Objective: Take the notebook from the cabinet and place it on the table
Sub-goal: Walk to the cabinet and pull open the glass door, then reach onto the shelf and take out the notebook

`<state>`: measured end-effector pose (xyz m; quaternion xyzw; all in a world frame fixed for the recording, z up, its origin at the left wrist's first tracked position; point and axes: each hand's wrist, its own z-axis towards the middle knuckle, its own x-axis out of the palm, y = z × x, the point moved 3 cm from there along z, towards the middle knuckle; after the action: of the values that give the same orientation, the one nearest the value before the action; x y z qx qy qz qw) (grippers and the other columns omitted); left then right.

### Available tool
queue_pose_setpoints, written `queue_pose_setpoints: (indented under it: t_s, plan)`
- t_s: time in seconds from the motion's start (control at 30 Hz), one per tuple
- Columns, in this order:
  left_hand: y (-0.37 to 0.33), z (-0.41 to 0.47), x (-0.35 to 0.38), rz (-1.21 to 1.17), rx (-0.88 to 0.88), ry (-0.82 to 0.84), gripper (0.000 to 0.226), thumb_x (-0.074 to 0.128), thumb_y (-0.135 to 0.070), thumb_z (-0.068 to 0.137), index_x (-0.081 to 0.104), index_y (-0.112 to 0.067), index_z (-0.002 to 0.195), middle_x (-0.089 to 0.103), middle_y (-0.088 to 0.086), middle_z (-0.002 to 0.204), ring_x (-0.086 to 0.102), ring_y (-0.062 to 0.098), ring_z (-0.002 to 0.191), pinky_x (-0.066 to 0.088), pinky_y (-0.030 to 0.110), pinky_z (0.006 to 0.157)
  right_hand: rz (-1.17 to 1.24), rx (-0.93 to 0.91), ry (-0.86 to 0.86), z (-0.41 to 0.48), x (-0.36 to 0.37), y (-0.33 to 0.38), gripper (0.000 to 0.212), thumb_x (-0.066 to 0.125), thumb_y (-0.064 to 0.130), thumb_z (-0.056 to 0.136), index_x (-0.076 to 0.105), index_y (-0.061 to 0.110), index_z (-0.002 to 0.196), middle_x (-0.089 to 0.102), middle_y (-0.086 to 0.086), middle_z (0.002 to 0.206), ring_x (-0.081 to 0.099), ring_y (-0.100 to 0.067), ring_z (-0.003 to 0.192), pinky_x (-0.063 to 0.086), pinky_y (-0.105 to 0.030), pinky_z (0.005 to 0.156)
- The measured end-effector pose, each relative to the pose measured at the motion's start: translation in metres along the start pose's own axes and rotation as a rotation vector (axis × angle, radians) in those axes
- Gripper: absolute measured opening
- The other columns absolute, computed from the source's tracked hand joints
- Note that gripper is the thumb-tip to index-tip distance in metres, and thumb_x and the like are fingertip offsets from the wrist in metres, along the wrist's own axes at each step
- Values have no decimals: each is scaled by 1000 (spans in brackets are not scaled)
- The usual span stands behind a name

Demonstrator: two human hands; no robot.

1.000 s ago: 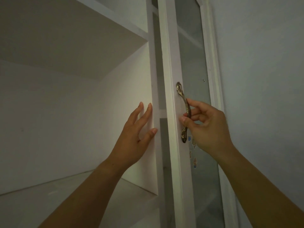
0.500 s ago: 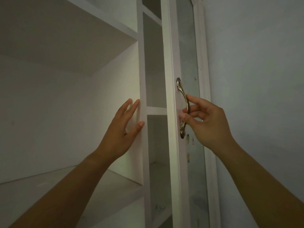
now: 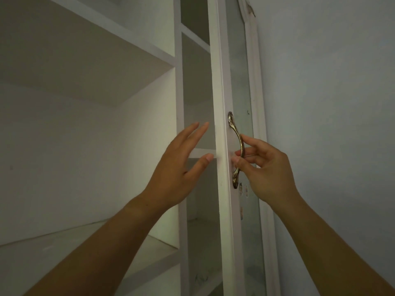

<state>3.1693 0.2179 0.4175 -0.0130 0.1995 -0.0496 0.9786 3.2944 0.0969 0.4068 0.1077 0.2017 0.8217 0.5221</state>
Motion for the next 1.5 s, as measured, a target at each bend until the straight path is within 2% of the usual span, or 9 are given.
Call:
queue_pose_setpoints:
  t_s: [0.1,0.2,0.3,0.43,0.83,1.07,1.37,1.43,1.5]
  plan:
    - [-9,13,12,-28,24,22,52,36,-53,86,10,-53,131,14,-27,144,8,-14,126,6,7,96,-11,17,-15,-2,-15,2,42,67,18,79,55,30,117,66,14,88,65,4,79,49,-5,69]
    - [-22,24,24,-74,27,41,52,34,-54,85,11,-53,131,16,-19,151,10,-11,127,10,17,100,-15,30,-33,-6,-34,4,43,67,16,78,56,26,118,69,6,92,67,-10,86,54,-37,87]
    - [-37,31,40,-145,56,48,51,35,-55,85,10,-56,129,15,-26,147,10,-13,125,14,20,101,1,48,-55,-10,-54,6,44,67,14,77,57,22,119,70,1,93,68,-15,87,53,-47,88]
    - [-60,39,64,-295,101,49,54,40,-54,86,11,-57,132,8,-49,127,14,-27,119,23,20,100,12,79,-76,-10,-78,2,42,66,12,79,57,23,118,70,1,93,69,-13,84,54,-44,87]
    - [-126,49,112,-580,80,38,48,40,-44,86,15,-58,124,21,-42,128,31,-4,128,34,-5,77,124,163,-29,-29,-147,-8,38,63,14,79,61,20,117,68,6,109,69,-12,88,58,-34,75]
    - [-146,57,145,-540,48,-4,55,41,-48,88,19,-46,137,28,-18,148,31,3,133,32,26,103,-8,219,-42,-65,-182,-27,46,65,32,72,57,33,117,64,18,114,65,-4,96,52,-45,90]
    - [-182,70,188,-468,-10,0,63,38,-51,83,19,-37,142,23,-13,151,23,3,135,21,-13,76,-37,240,22,-101,-220,-57,43,64,24,78,56,34,119,62,22,113,60,5,98,52,-12,74]
    - [-188,71,198,-449,-2,11,64,38,-52,83,18,-37,142,20,-13,153,21,5,137,24,-5,89,-58,237,13,-106,-228,-65,46,63,31,77,55,33,121,61,19,117,59,4,101,54,-18,79]
    - [-193,71,209,-443,-4,29,64,39,-53,85,16,-37,142,16,-13,154,17,6,138,32,22,106,-74,241,0,-111,-237,-73,49,60,38,74,53,35,123,60,18,119,57,4,103,54,-22,83]
